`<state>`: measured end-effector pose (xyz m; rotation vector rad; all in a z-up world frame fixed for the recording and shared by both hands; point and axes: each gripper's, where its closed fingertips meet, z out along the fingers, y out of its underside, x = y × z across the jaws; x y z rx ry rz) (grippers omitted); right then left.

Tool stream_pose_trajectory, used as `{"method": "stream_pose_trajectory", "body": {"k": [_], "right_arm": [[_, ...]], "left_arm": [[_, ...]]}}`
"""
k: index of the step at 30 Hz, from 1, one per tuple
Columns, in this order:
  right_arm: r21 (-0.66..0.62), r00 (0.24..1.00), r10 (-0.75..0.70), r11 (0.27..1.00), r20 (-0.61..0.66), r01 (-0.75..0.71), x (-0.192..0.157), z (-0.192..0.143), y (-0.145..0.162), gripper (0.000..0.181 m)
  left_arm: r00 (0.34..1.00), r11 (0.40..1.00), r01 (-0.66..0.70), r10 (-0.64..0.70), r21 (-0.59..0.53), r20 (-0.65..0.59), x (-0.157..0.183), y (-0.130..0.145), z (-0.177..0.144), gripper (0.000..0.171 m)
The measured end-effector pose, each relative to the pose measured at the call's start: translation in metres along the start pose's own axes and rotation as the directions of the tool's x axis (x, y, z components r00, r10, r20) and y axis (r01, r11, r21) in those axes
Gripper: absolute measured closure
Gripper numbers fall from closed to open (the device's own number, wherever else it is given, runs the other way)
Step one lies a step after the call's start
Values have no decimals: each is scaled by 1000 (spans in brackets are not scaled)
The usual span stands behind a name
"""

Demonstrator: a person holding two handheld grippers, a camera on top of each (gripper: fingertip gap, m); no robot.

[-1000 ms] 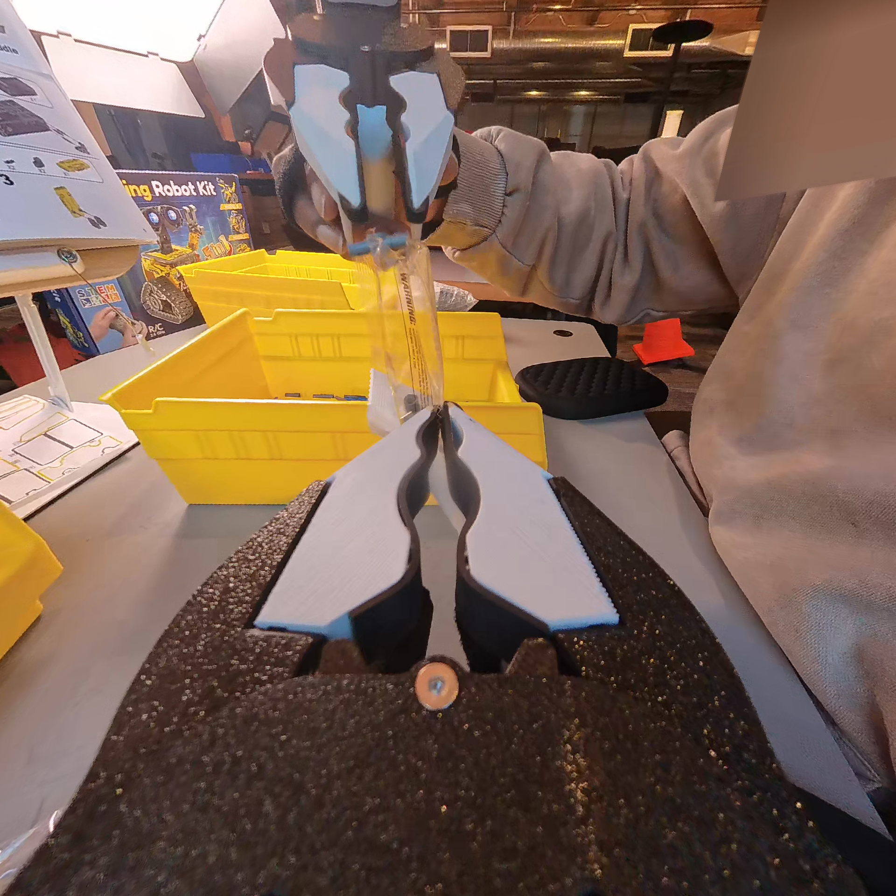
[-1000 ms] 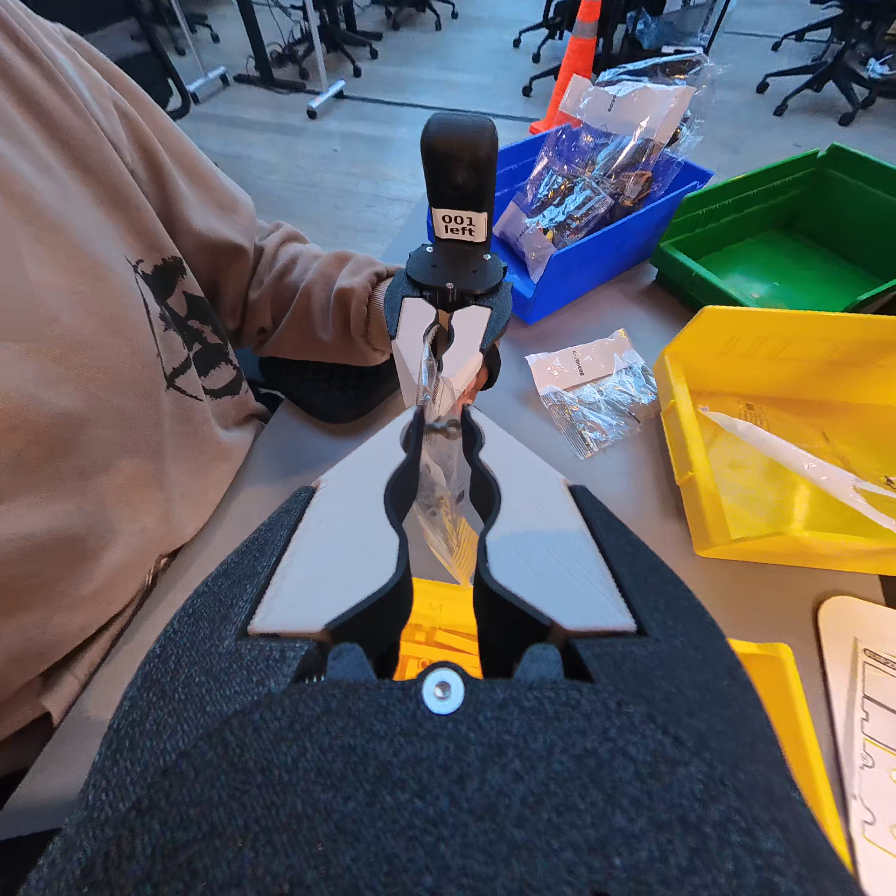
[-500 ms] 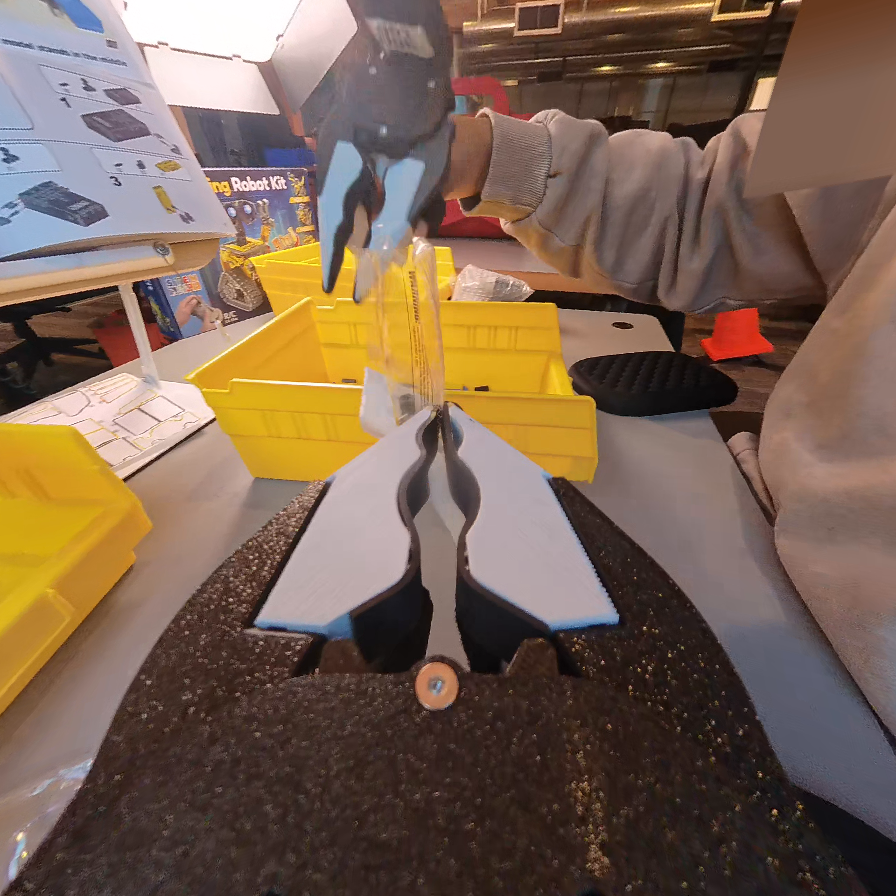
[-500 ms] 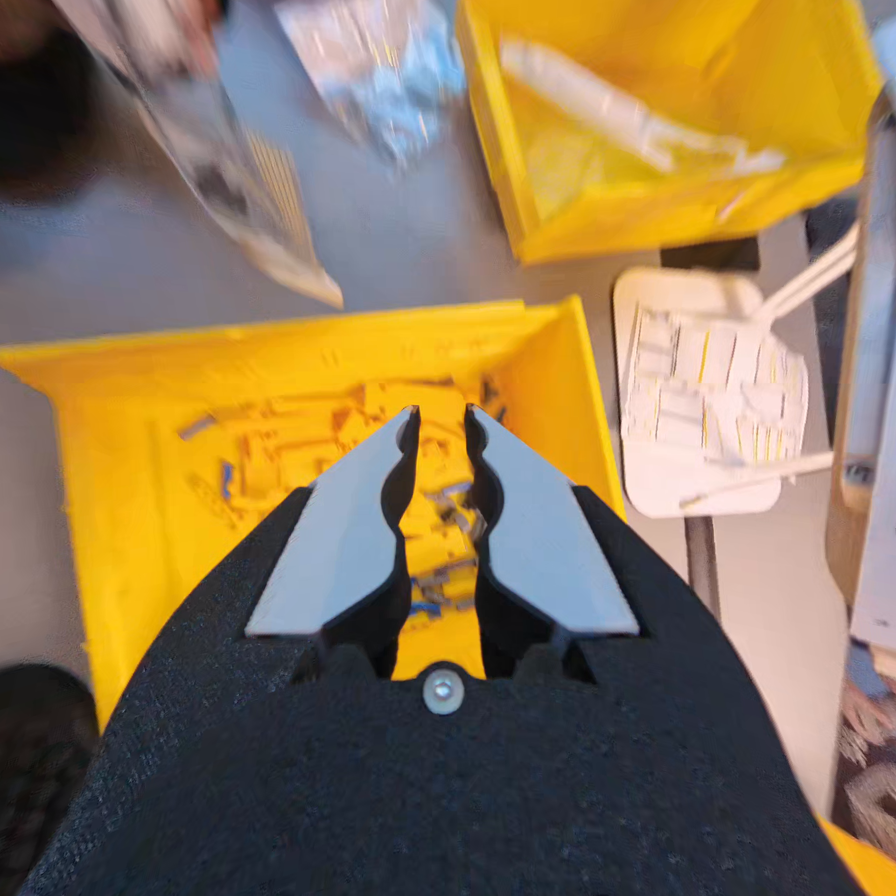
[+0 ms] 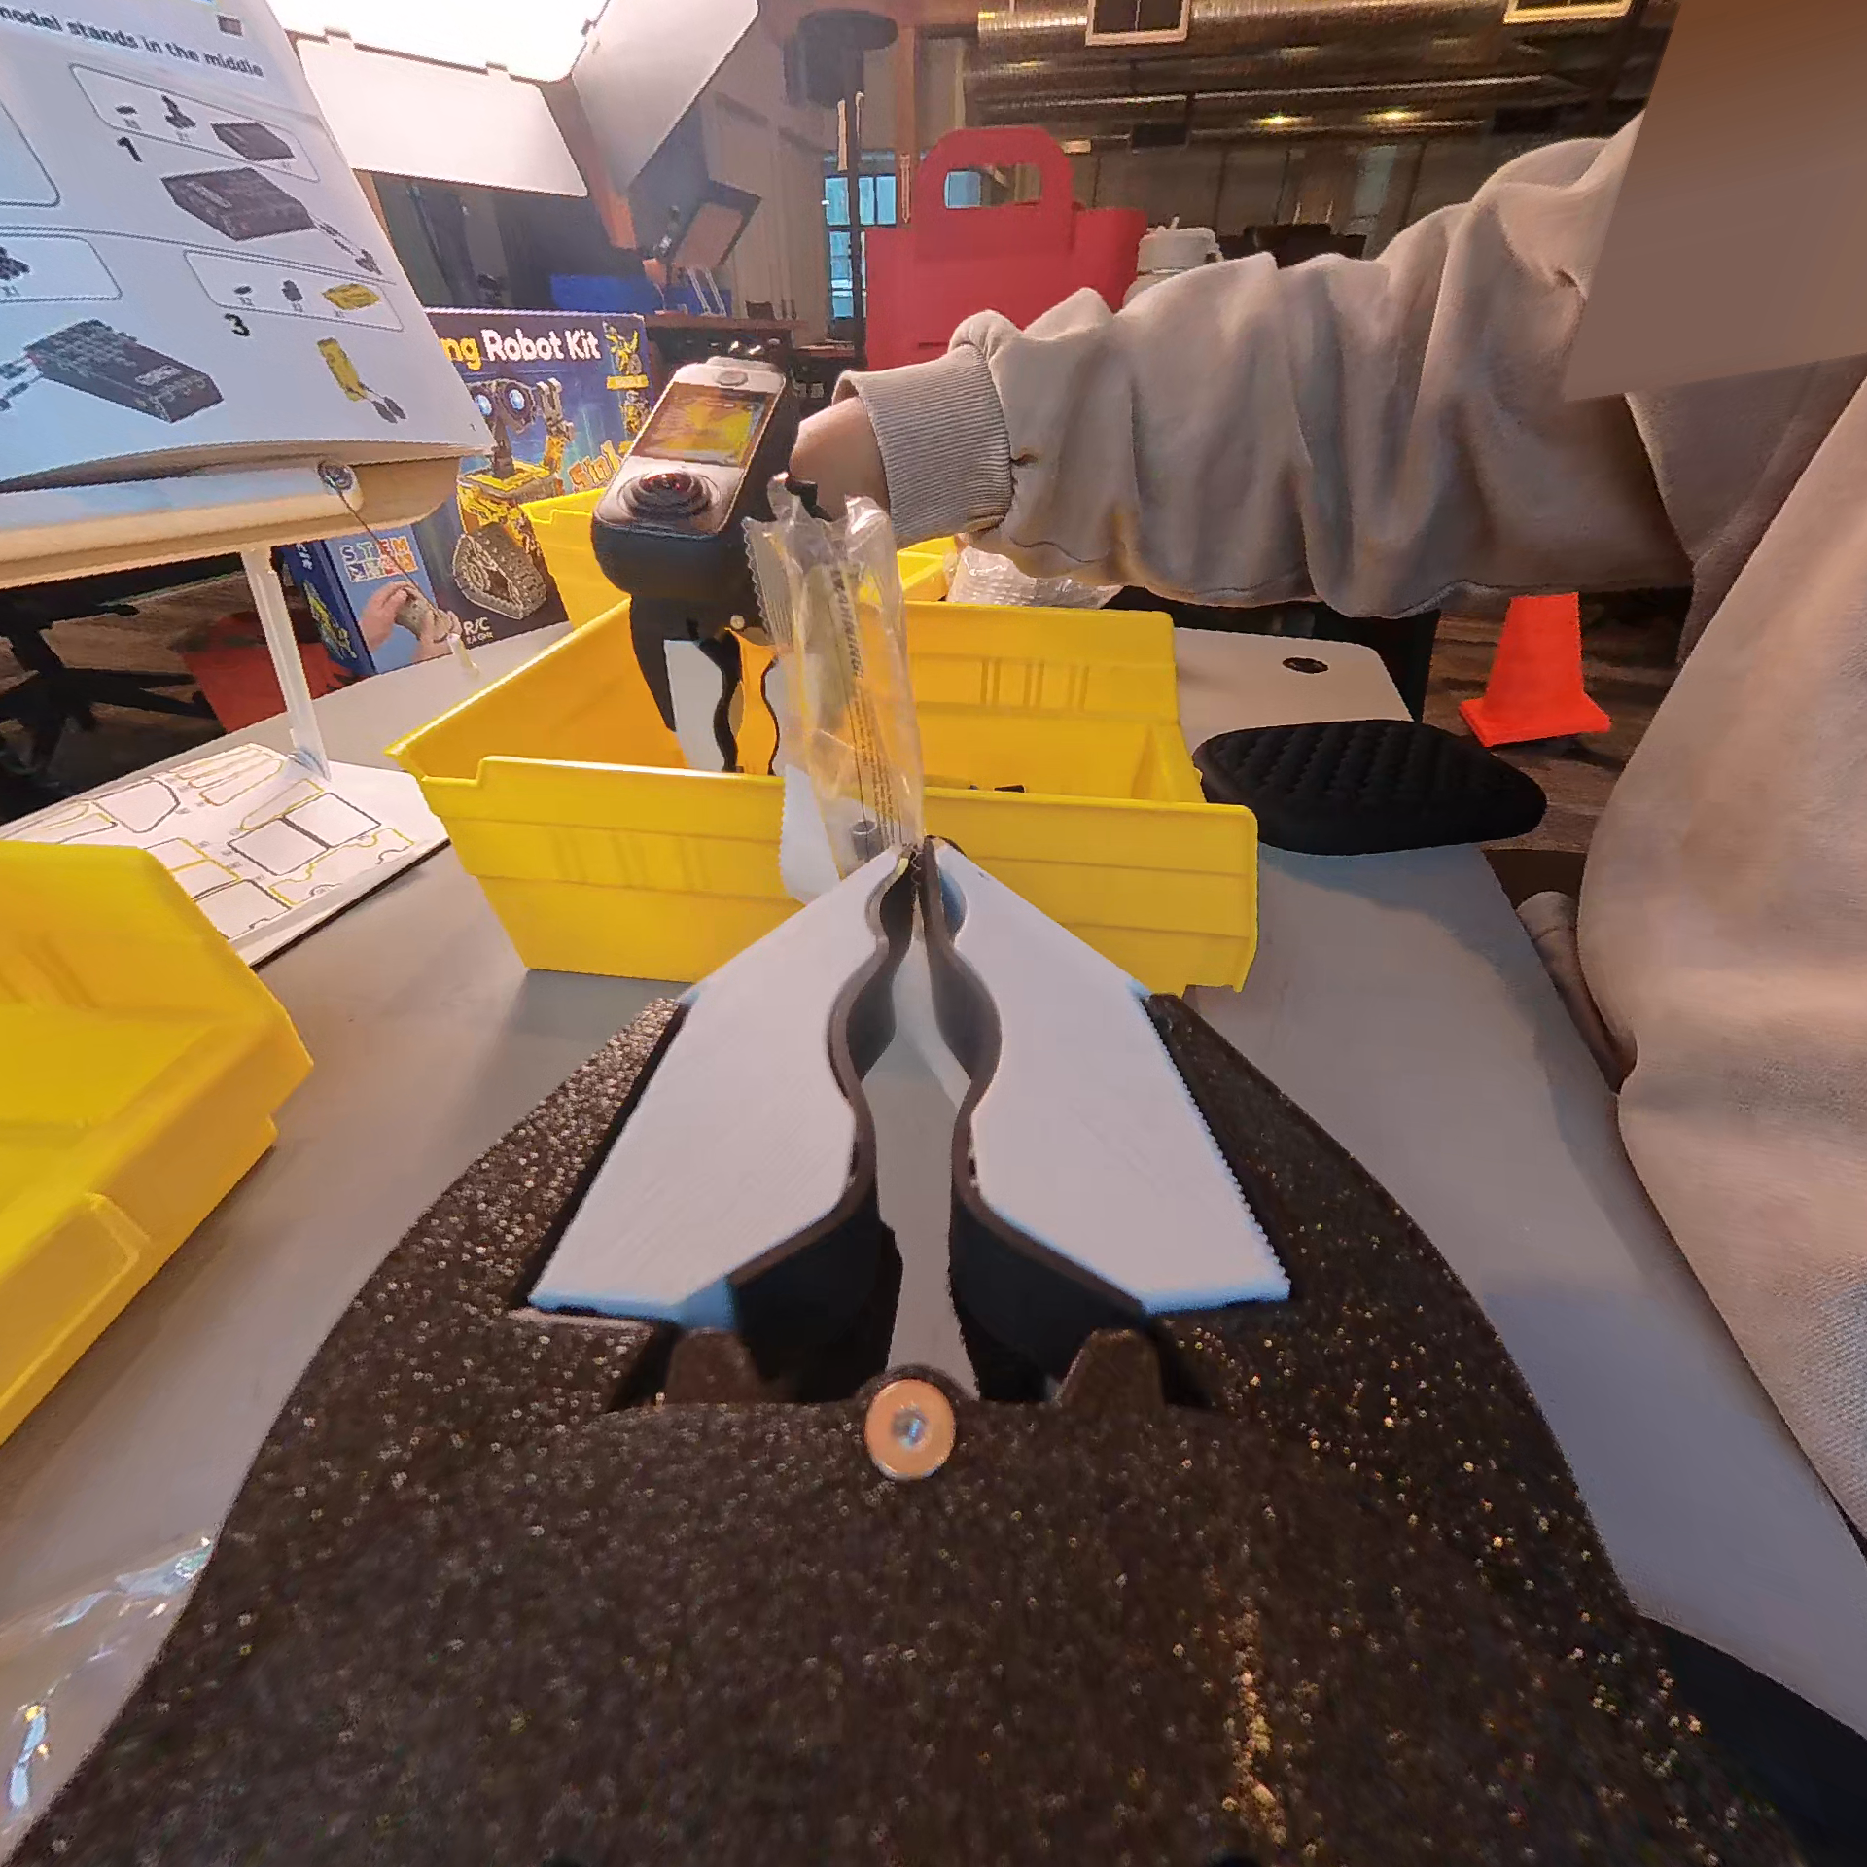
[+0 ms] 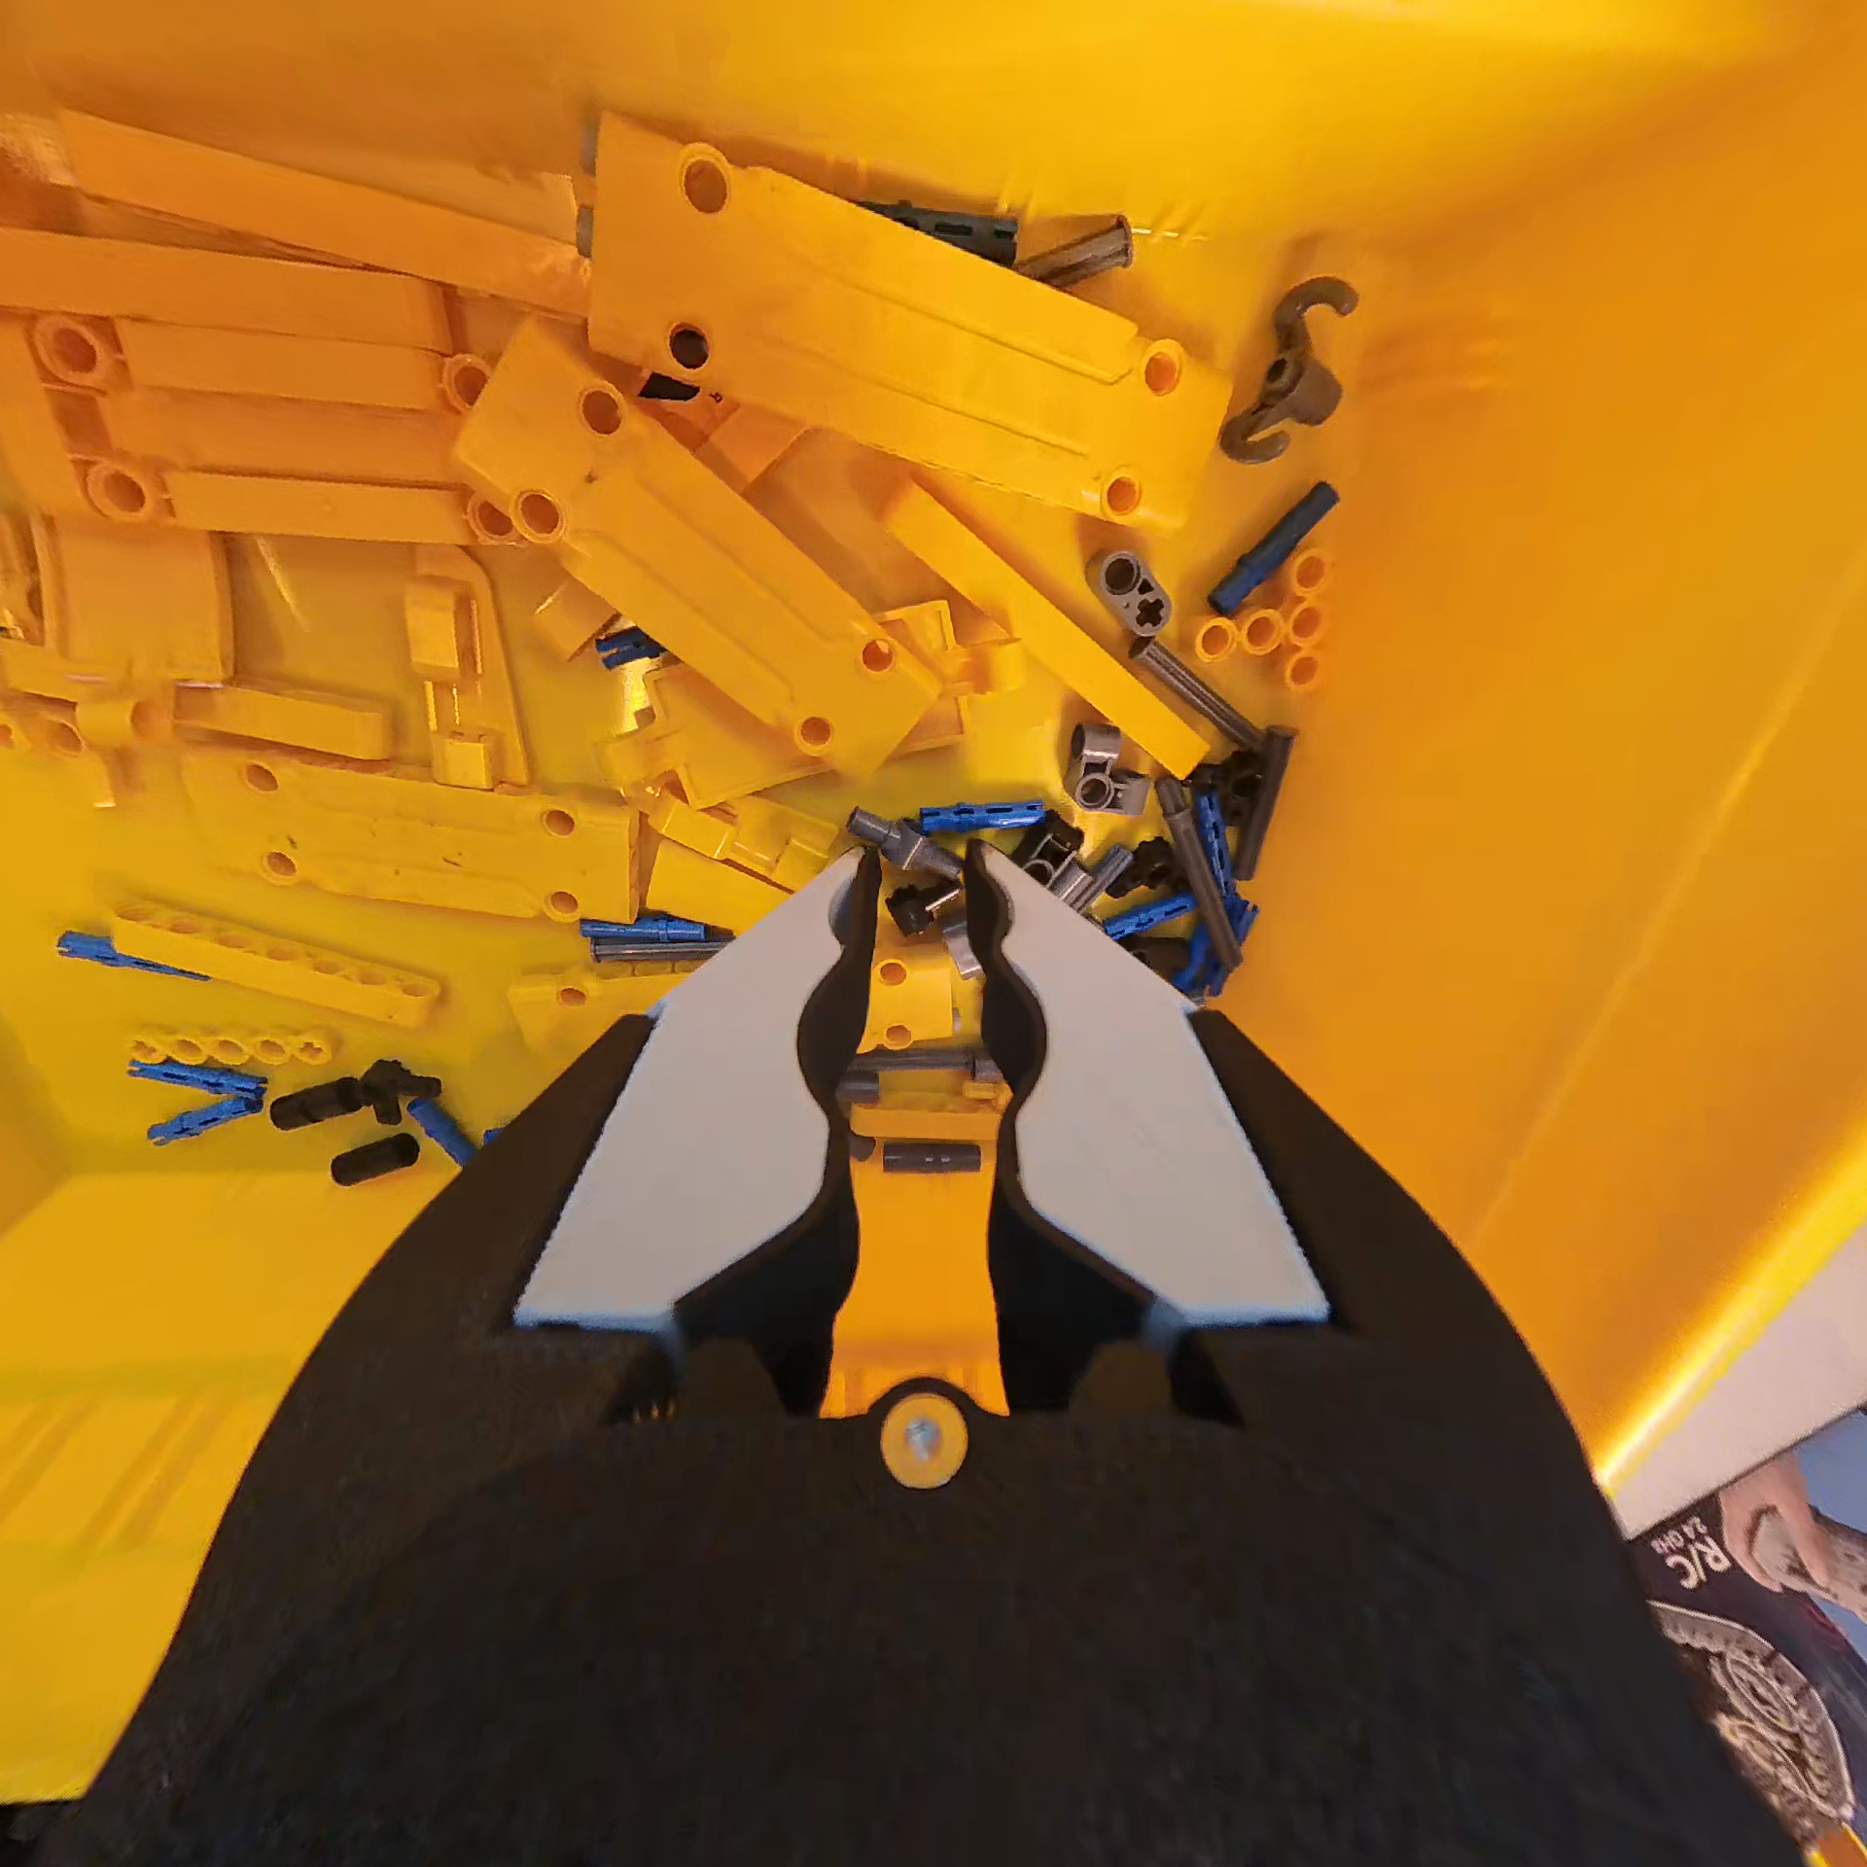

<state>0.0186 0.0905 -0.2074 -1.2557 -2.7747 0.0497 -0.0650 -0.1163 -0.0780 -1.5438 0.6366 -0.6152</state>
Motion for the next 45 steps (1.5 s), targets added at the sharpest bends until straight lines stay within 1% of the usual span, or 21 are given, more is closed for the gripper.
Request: {"method": "stream_pose_trajectory", "body": {"k": [2,4,6,7,9,11,13,15,17,19,21,23,27,30,34,38,45], "right_arm": [[-4,1000,-2,1000,16,2,0,0,0,166],[5,999,2,1000,54,-2,-5,1,-1,178],[14,999,4,1000,46,-4,-4,-1,-1,178],[31,999,11,999,50,-13,-4,-3,-2,178],[104,998,30,994,55,-36,-5,-17,-12,178],[188,998,38,981,43,-46,-4,-40,-25,178],[293,999,31,955,35,-40,-5,-69,-45,178],[403,1000,3,915,8,-6,-9,-104,-71,178],[498,998,-46,865,-36,58,-15,-138,-101,178],[568,993,-107,814,-56,120,-28,-166,-129,178],[590,984,-172,789,-56,171,-43,-180,-151,178],[577,973,-226,788,-54,215,-55,-181,-164,178],[529,960,-278,808,-46,259,-65,-171,-177,177],[504,955,-295,820,-33,270,-69,-165,-179,177],[503,956,-293,822,-27,267,-71,-165,-179,174],[532,963,-267,811,-35,244,-69,-172,-178,171],[627,981,-190,759,-48,177,-66,-186,-168,170]], "left_arm": [[1000,1000,2,-2,-1,0,-1,0,-1,171],[1000,1000,4,-4,0,0,-1,0,-1,171],[1000,1000,5,-5,-1,-1,-2,1,-1,171],[1000,1000,5,-5,-2,-3,-1,1,-1,171],[1000,1000,5,-5,-4,-5,-1,1,-1,171],[1000,1000,6,-6,-6,-9,0,2,0,171],[1000,1000,7,-8,-12,-16,1,3,1,171],[1000,1000,7,-8,-21,-23,2,5,2,171],[1000,1000,4,-5,-30,-26,3,6,4,171],[1000,999,4,-5,-34,-29,4,7,5,171],[1000,999,3,-4,-34,-29,5,7,5,171],[1000,999,1,-2,-32,-29,5,6,5,171],[999,1000,-8,7,-24,-31,7,3,4,171],[999,1000,-13,12,-23,-32,8,2,4,171],[999,1000,-16,15,-23,-39,9,2,4,171],[999,1000,-16,15,-15,-43,10,0,4,171],[999,1000,-14,13,-25,-40,10,3,5,171]]}}
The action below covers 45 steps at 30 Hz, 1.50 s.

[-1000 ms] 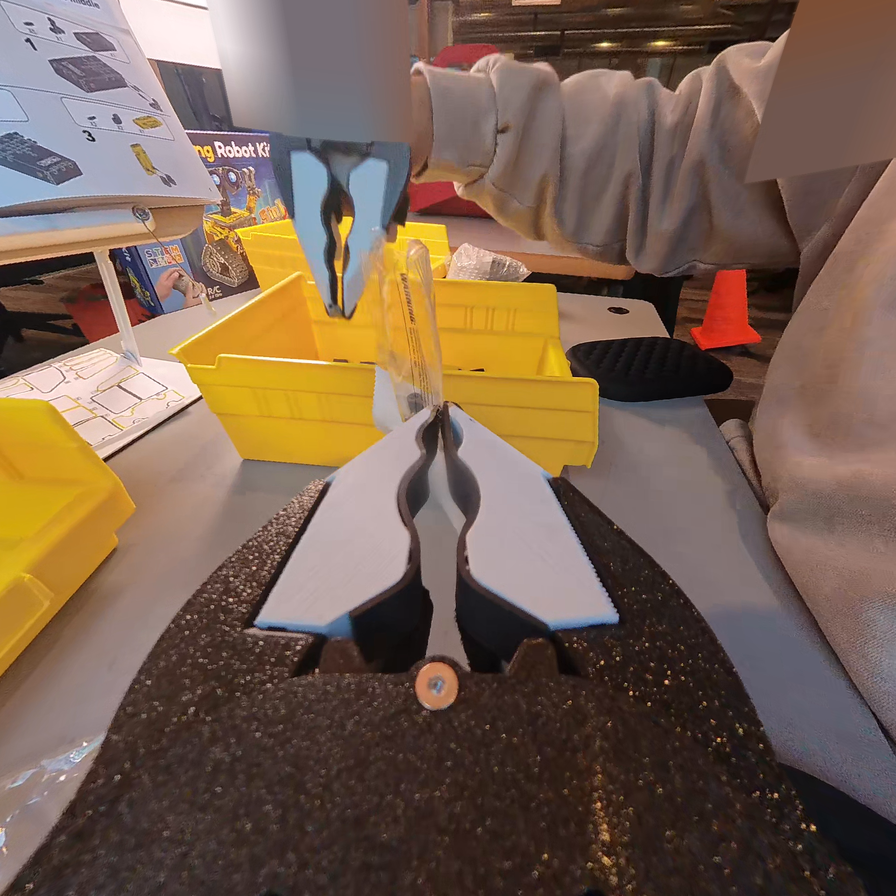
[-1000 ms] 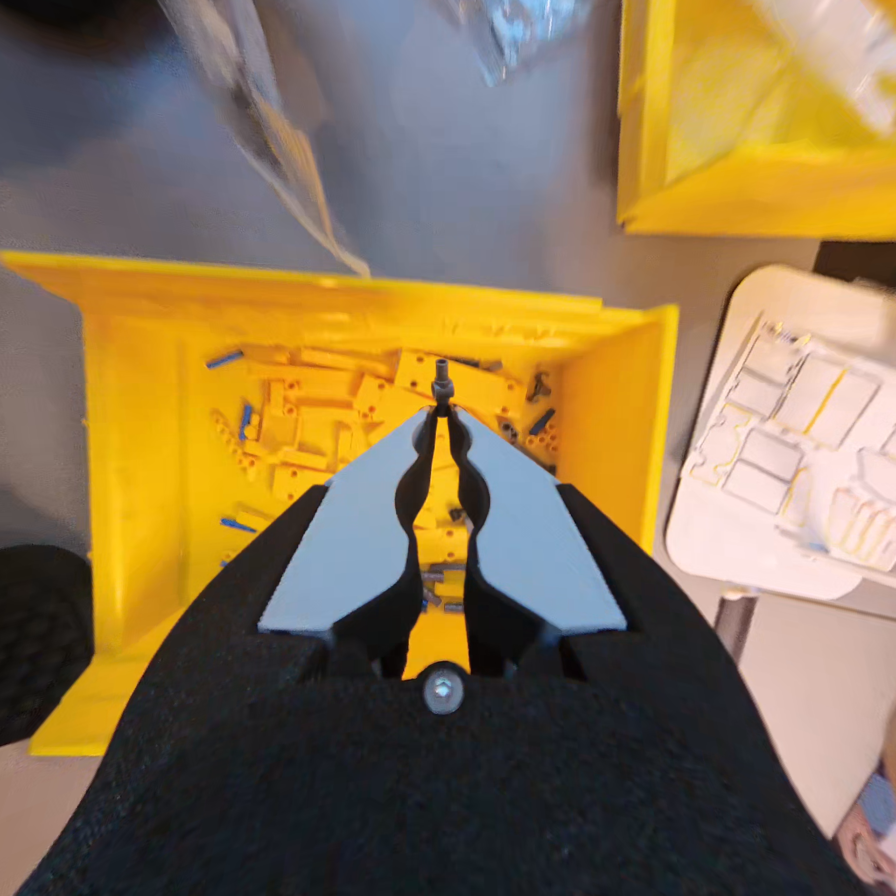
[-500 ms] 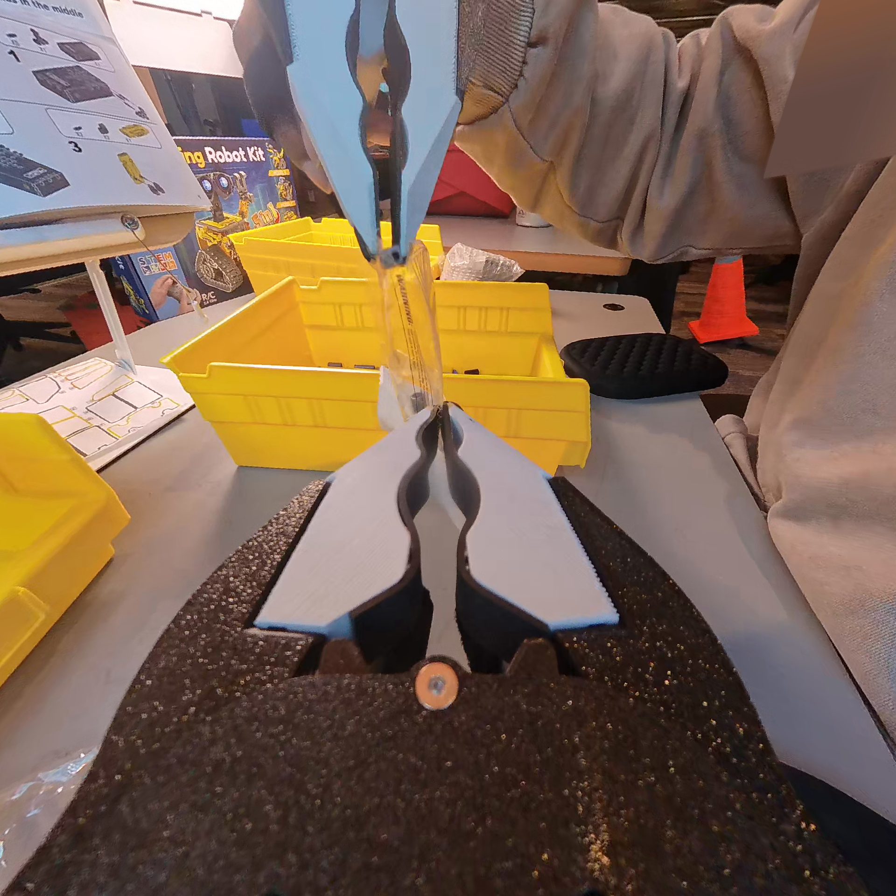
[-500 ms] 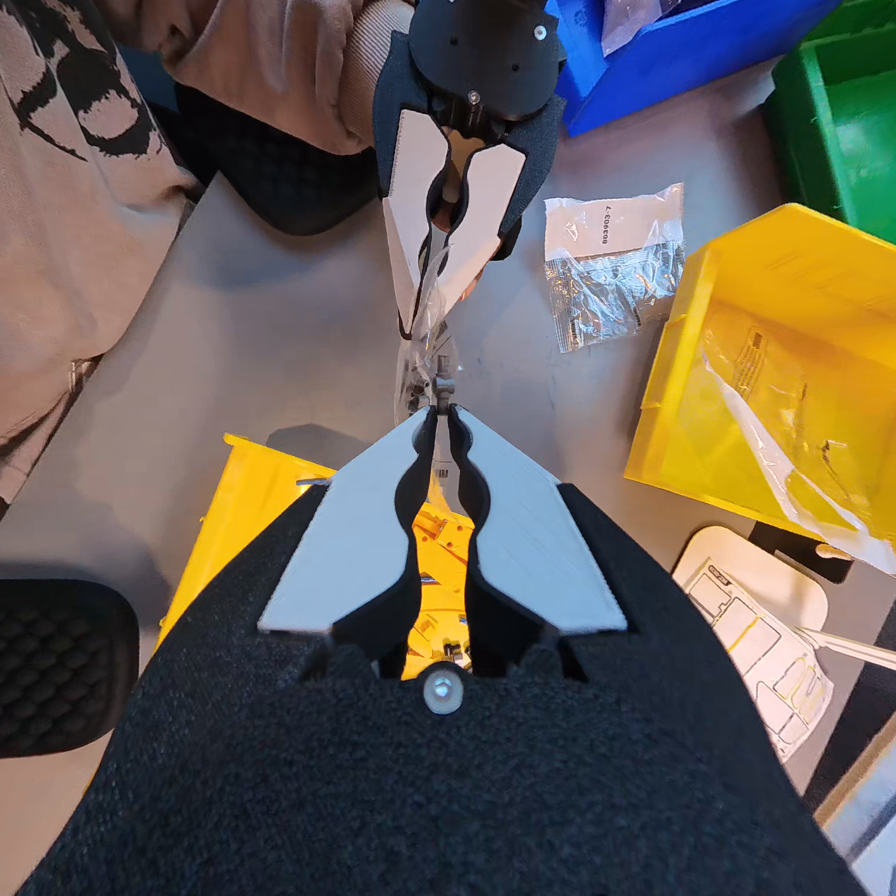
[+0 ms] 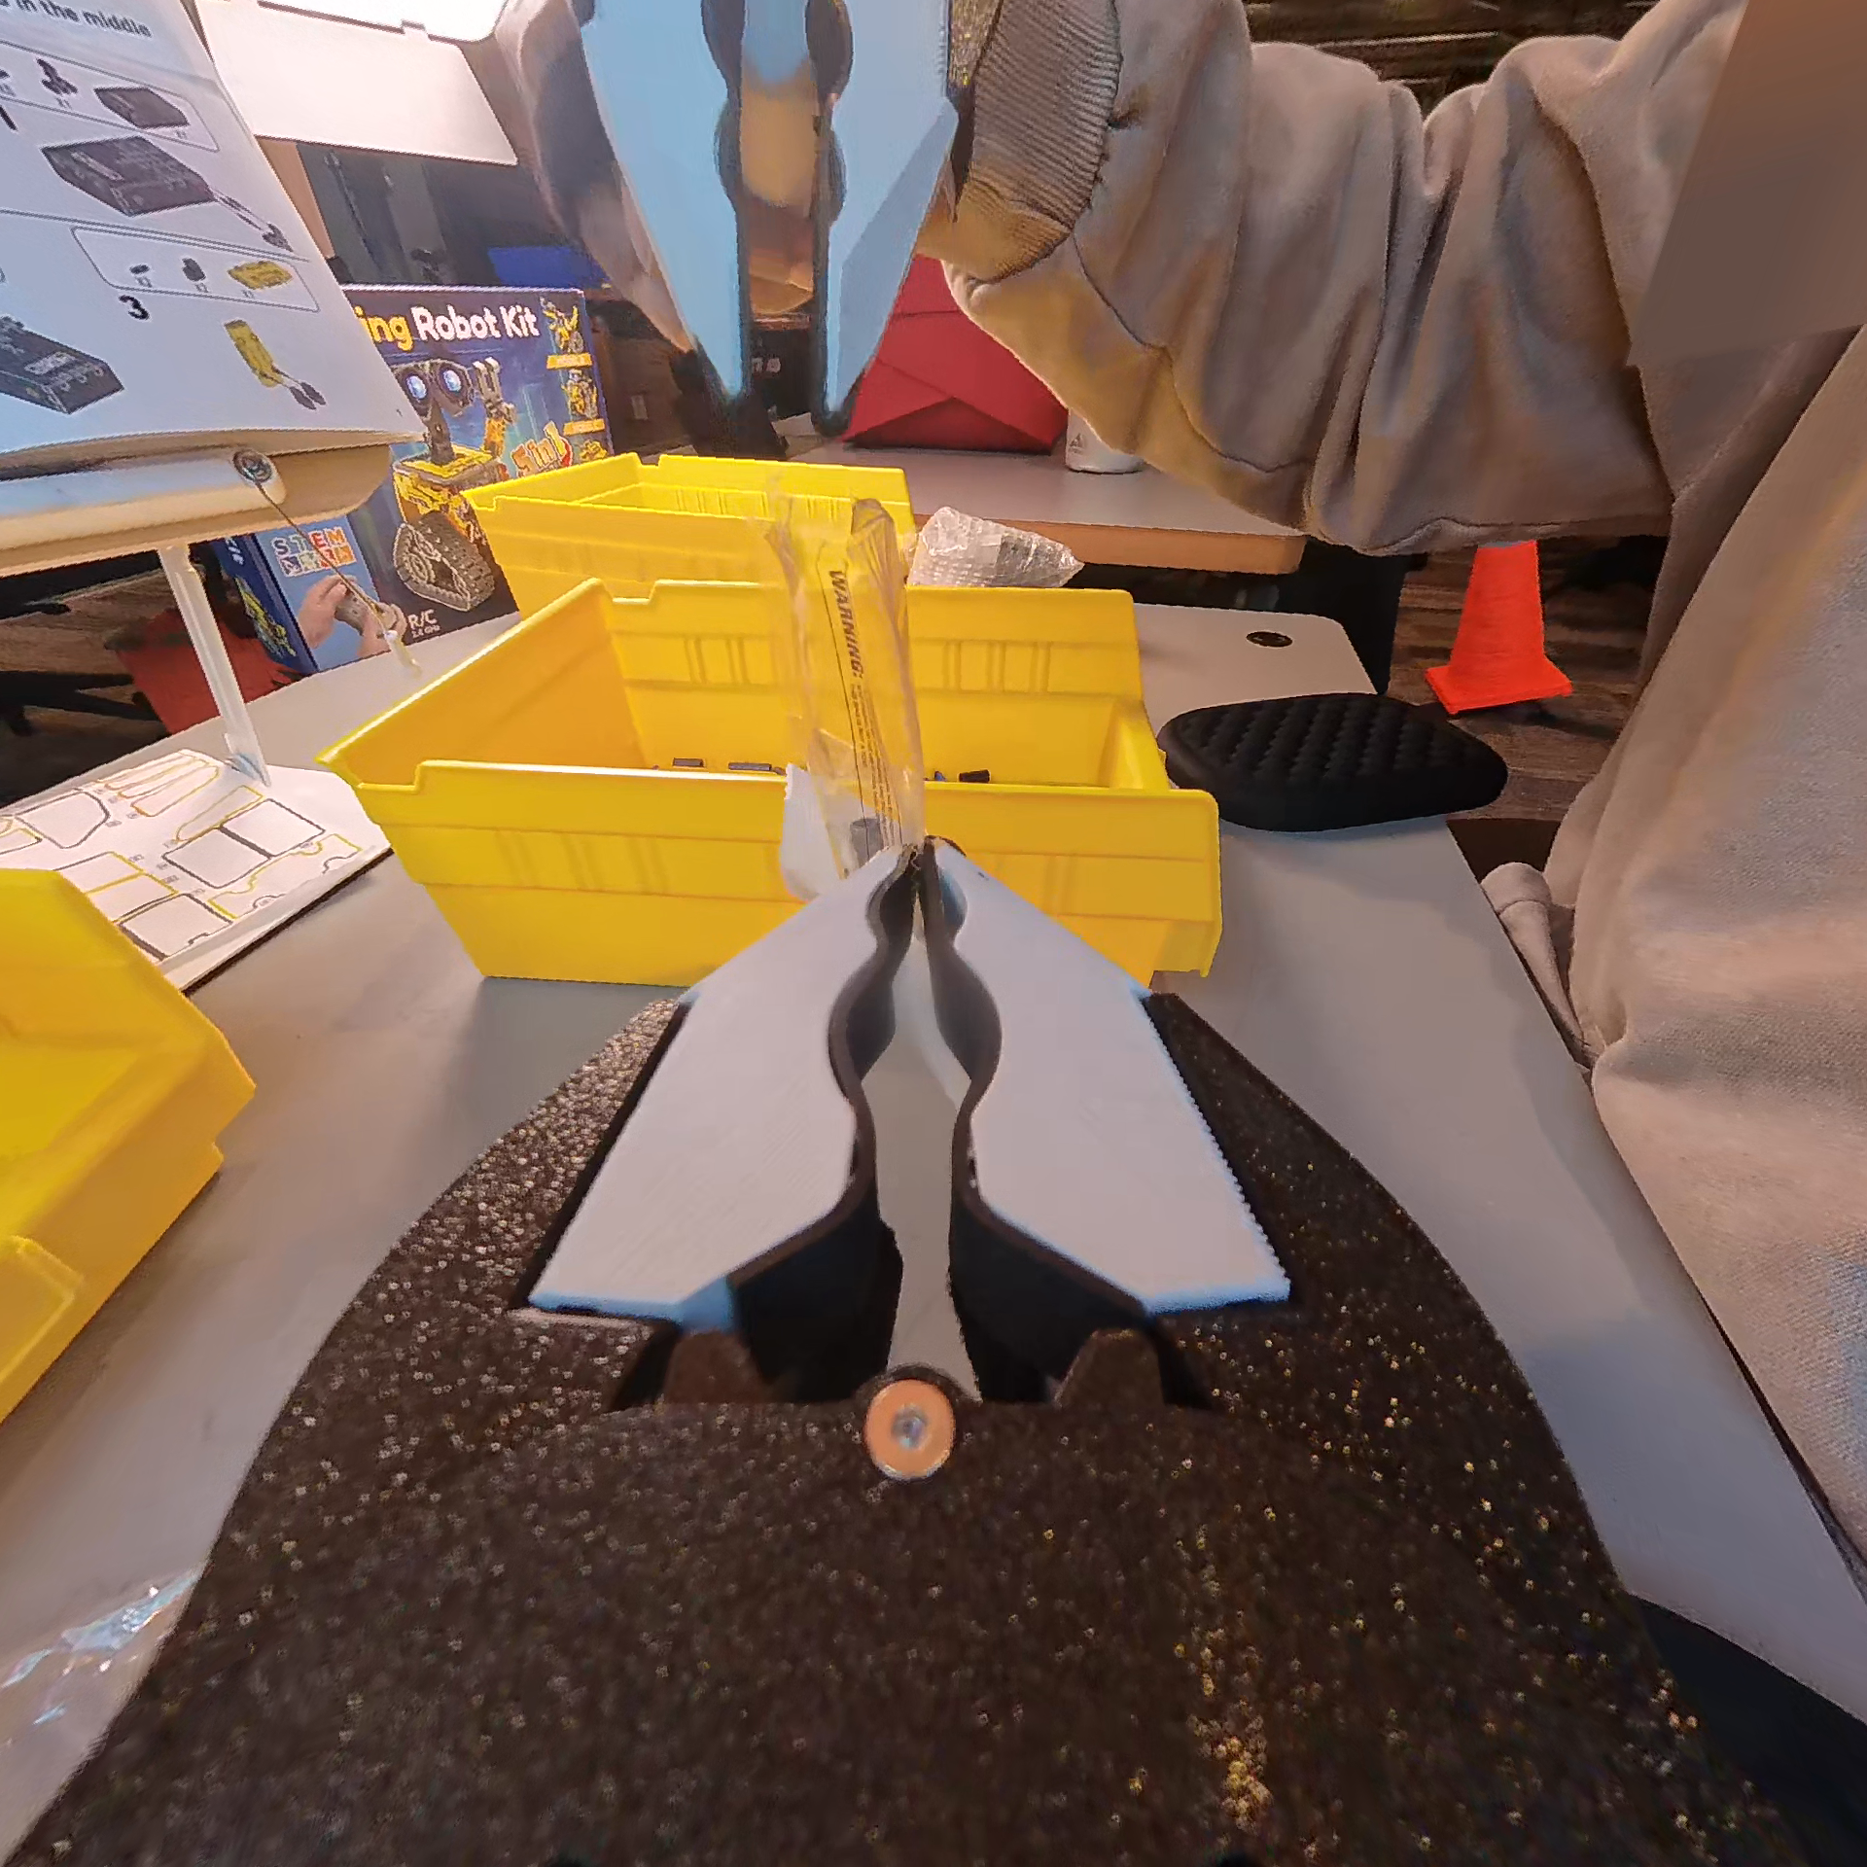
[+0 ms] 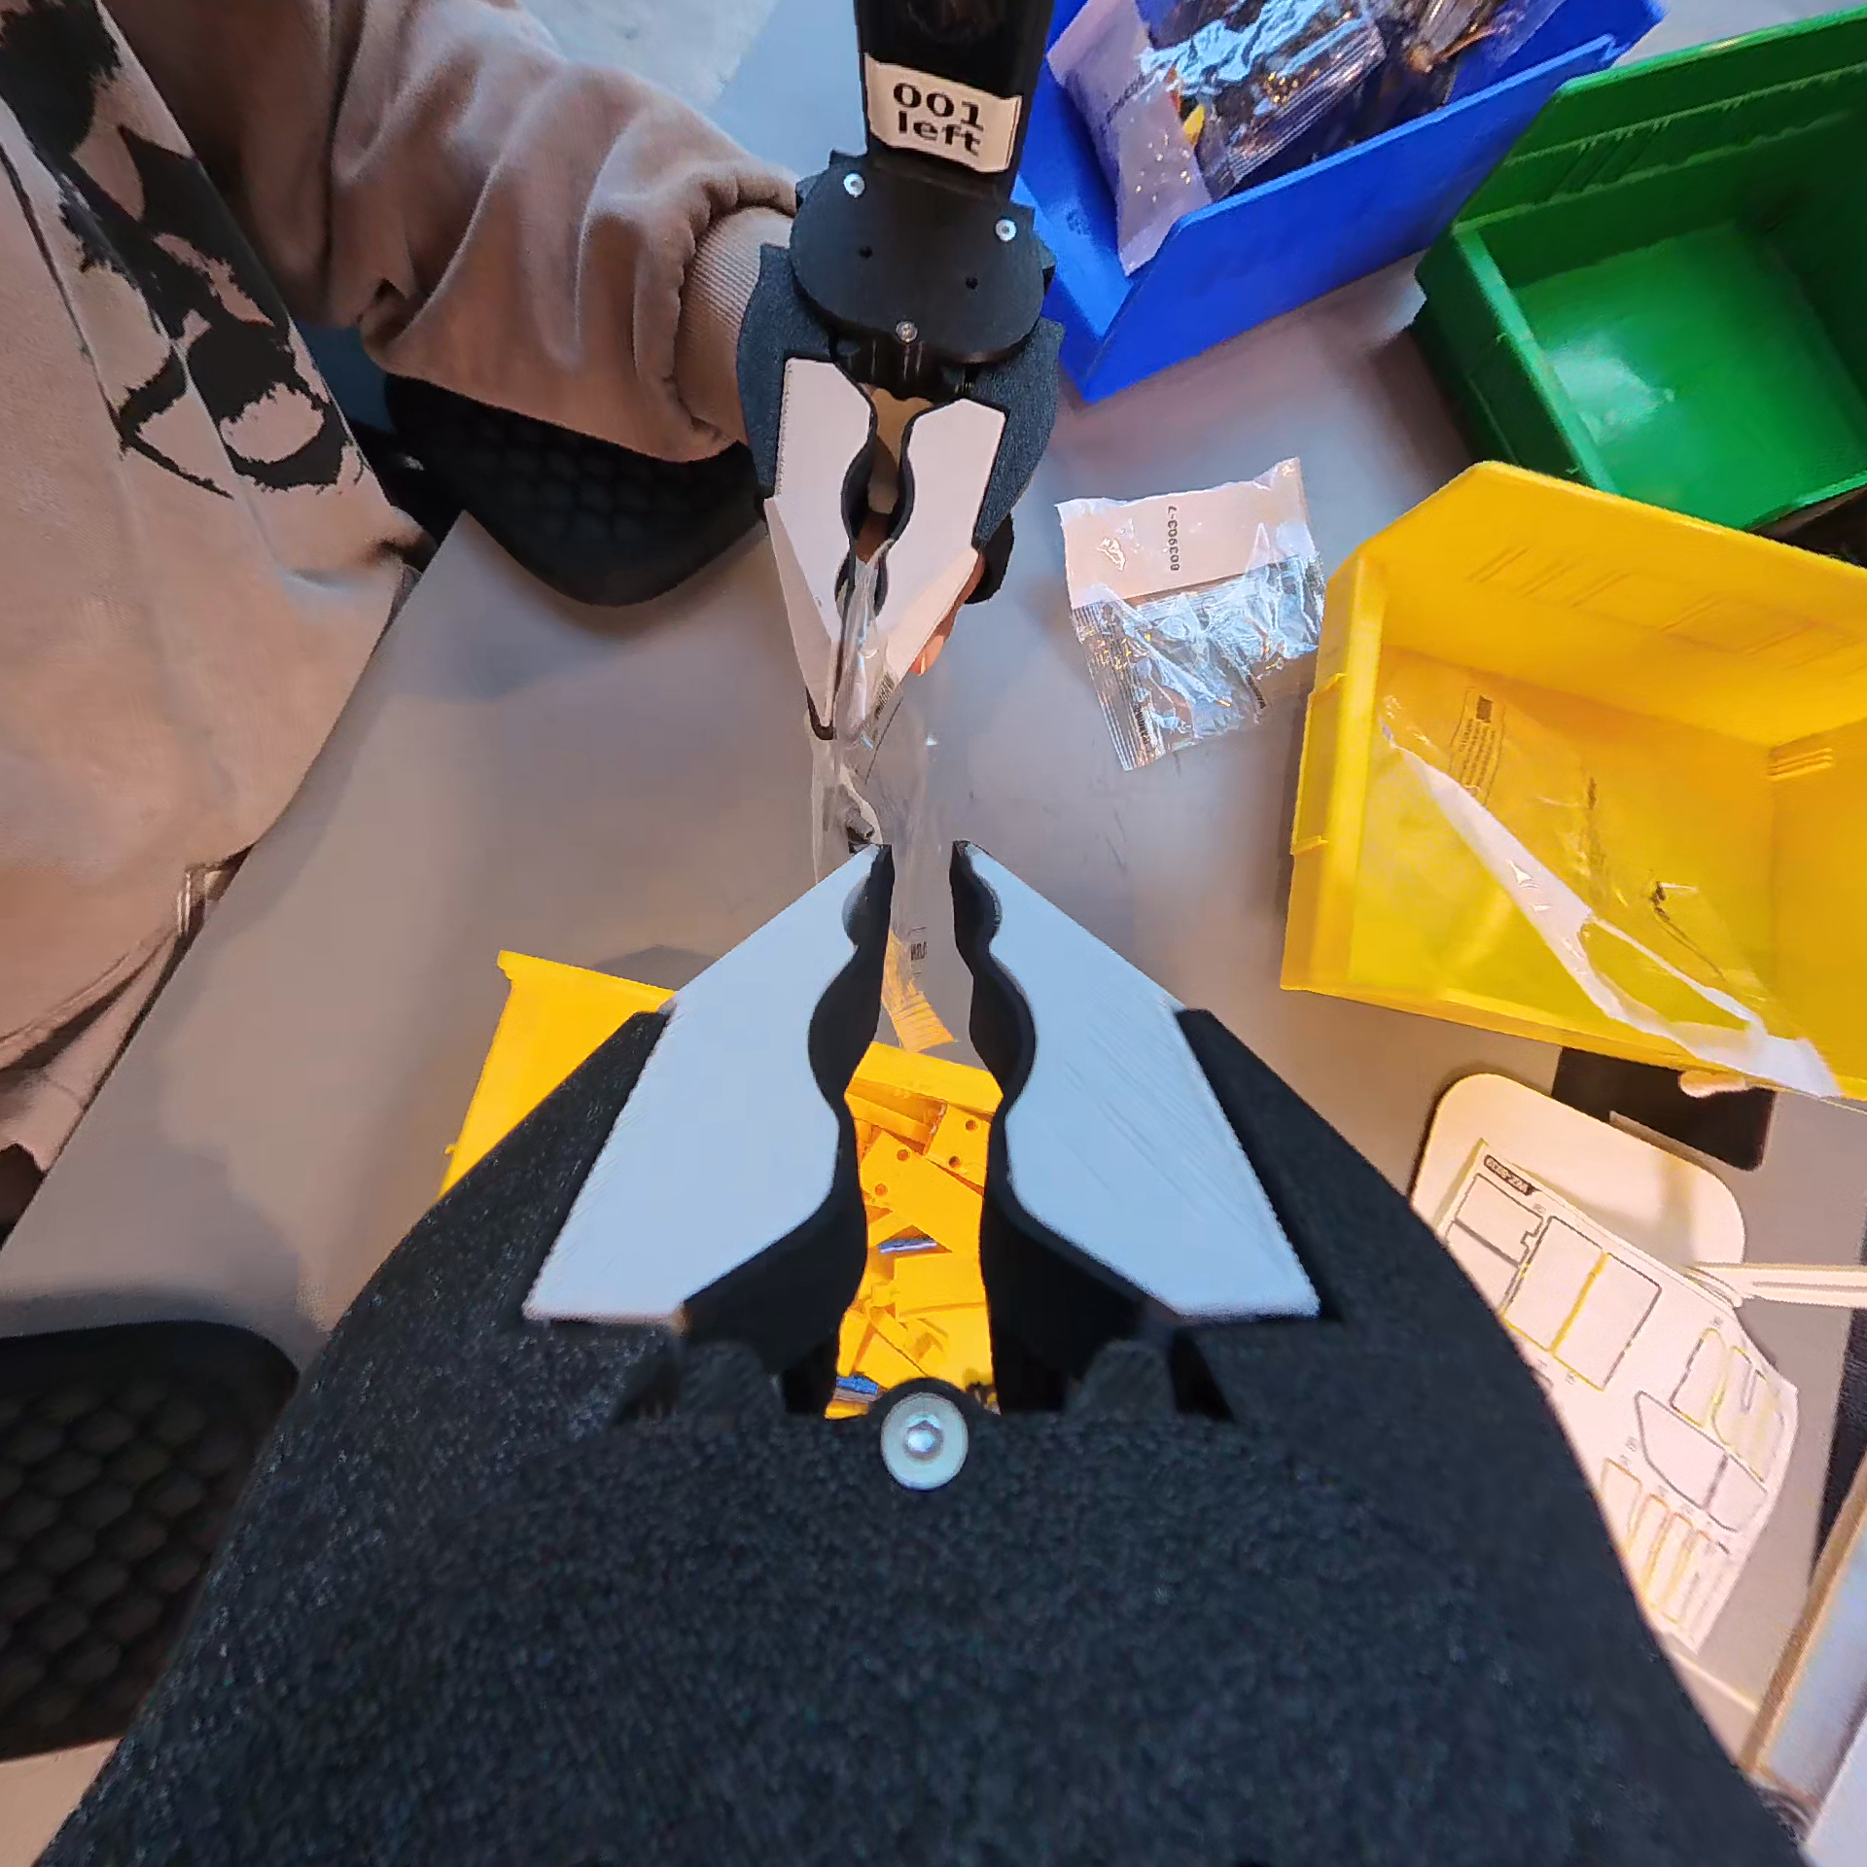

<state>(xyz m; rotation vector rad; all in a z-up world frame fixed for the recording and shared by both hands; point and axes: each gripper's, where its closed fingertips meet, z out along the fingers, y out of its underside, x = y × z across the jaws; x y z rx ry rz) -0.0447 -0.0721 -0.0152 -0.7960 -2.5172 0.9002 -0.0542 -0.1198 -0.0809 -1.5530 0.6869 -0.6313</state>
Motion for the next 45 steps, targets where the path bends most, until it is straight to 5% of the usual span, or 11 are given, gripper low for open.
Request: {"method": "stream_pose_trajectory", "body": {"k": [5,9,15,21,27,31,39,45], "right_arm": [[66,999,38,997,-19,-37,-9,-13,4,169],[114,993,98,989,-70,-90,-19,-19,15,169],[216,947,267,950,-180,-227,-39,-19,45,169],[336,893,393,890,-218,-310,-74,-24,60,169],[365,861,443,867,-250,-340,-107,-24,70,169],[364,843,464,860,-271,-357,-128,-17,71,169],[142,852,425,905,-306,-400,-221,22,109,167],[-156,926,376,917,38,-366,-356,100,125,163]], "left_arm": [[998,998,10,-6,-57,69,-13,11,0,171],[967,966,-77,133,-245,218,-36,38,-2,171],[946,888,-145,253,-436,200,-34,76,15,170],[977,947,-72,130,-314,171,-24,58,21,142],[997,998,-41,45,-54,69,9,-8,20,139],[998,996,-55,52,-70,-38,55,-22,36,147],[994,968,-94,79,-232,-74,125,8,49,150],[996,953,-92,86,-288,-34,139,33,43,151]]}}
